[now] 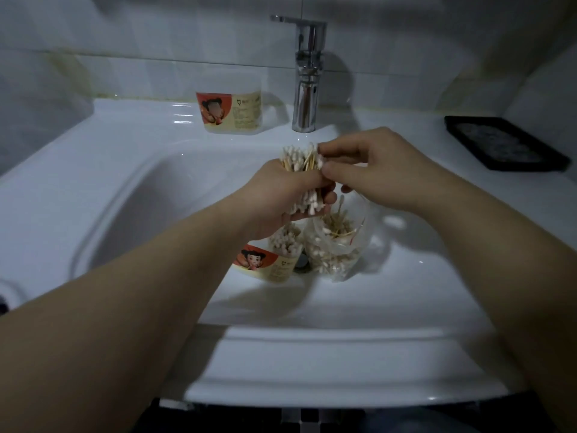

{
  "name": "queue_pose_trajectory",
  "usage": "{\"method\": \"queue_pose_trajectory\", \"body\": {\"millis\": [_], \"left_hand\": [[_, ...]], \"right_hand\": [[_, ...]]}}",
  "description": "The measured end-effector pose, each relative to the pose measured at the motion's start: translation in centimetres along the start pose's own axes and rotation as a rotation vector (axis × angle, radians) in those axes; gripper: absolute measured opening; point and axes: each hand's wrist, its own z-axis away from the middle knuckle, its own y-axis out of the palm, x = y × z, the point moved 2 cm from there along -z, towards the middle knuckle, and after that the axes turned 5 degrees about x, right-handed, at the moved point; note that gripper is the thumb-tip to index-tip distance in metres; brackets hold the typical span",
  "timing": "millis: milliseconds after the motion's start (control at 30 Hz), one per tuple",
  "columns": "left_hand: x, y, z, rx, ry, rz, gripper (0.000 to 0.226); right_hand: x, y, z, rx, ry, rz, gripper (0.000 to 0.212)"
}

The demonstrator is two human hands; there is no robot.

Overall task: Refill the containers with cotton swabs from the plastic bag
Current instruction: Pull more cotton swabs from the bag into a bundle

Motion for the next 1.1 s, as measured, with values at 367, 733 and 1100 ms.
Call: {"method": "queue_pose_trajectory", "body": {"millis": [367,733,1100], "left_hand": [[-0.1,0.1,0.0,0.025,-0.105,-0.013,0.010],[0.0,0.4,0.2,0.101,-0.225,0.093,0.010],[0.0,0.3,0.4,0.065,-0.289,0.106,0.018]], "right_hand": [[1.6,0.3,0.8,0.053,-0.148,0.163,0.052],[1.8,0.2,0.9,0.066,-0.132,0.267,0.091],[1.8,0.9,0.8,0.149,-0.137,0.274,0.119]]}}
